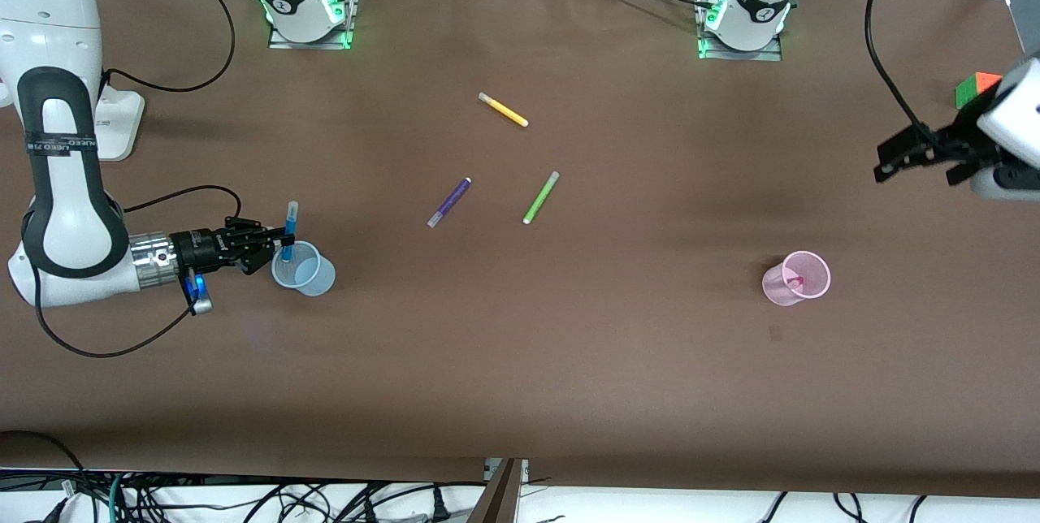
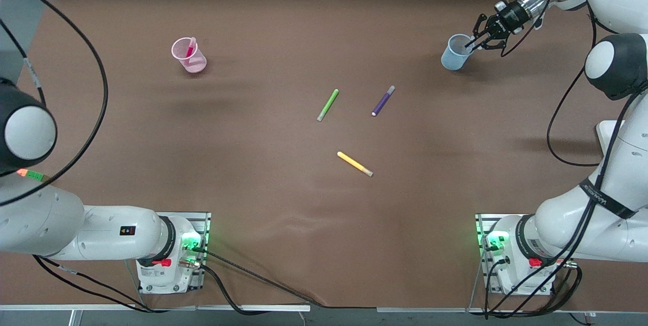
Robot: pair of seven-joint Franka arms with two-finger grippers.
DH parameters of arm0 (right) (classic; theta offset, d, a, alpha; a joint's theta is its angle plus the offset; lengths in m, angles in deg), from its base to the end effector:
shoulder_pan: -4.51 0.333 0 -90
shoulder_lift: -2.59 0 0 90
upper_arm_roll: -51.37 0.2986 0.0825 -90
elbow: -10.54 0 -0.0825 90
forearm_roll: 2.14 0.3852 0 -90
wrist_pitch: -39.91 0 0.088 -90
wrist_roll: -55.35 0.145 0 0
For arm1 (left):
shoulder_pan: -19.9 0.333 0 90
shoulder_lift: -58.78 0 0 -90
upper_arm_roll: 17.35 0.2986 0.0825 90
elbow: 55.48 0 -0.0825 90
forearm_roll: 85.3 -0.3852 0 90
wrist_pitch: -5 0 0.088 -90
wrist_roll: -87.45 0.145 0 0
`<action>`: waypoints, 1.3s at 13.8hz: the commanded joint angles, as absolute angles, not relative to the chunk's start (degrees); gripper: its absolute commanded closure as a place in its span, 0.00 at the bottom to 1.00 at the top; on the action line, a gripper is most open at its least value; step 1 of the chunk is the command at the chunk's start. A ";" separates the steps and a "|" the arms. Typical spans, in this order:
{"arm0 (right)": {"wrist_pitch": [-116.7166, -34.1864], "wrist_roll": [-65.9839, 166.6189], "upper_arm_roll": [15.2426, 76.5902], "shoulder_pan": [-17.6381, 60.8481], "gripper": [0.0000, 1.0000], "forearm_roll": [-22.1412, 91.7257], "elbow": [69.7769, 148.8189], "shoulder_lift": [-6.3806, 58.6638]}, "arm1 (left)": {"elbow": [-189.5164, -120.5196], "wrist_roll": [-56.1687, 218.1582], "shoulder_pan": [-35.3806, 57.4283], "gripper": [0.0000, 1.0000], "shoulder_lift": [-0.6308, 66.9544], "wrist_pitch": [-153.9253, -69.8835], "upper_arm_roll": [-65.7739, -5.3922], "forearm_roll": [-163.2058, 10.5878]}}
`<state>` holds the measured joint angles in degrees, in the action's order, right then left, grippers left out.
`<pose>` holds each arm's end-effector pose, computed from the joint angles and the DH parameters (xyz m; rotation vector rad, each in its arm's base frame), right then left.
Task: Place pink and blue markers in matching cups
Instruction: 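Release the blue marker into the light blue cup with the right gripper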
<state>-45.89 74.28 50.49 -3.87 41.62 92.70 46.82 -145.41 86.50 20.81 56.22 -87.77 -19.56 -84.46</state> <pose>0.6322 0.0040 0.1926 -2.1536 0.8196 0.9196 0.5727 -0.0147 0.5488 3.1251 -0.0084 0.0072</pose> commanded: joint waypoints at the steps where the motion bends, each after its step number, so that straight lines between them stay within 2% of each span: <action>1: -43.77 73.72 51.37 -5.07 0.35 43.03 90.17 48.38 | -148.82 85.78 20.86 0.00 58.43 -88.17 -19.98 -86.09; 2: -43.68 73.72 51.37 -5.07 0.26 43.03 90.08 48.38 | -148.73 85.69 20.78 0.00 58.34 -88.17 -20.07 -86.09; 5: -41.23 74.51 51.28 -5.07 0.25 43.21 88.60 48.12 | -148.73 85.78 21.13 0.00 58.43 -87.82 -19.90 -86.00; 9: -29.02 82.15 50.14 -4.72 0.23 39.37 77.01 44.44 | -148.38 85.78 21.13 0.00 58.34 -87.73 -20.07 -86.00; 12: -24.61 82.16 50.83 -3.85 0.14 28.66 73.65 36.11 | -148.29 85.69 20.69 0.00 58.34 -87.73 -20.16 -86.00; 15: -22.95 76.47 53.20 -2.09 0.14 15.66 73.64 25.13 | -148.29 85.78 20.69 0.00 58.34 -86.94 -20.16 -86.00; 16: -21.28 73.83 53.82 -1.39 0.14 11.61 73.64 22.57 | -148.29 85.69 20.69 0.00 58.34 -86.94 -20.16 -86.00; 18: -20.30 68.56 54.88 0.72 0.06 3.70 73.73 19.47 | -148.29 85.69 20.69 0.00 58.43 -86.76 -20.16 -86.00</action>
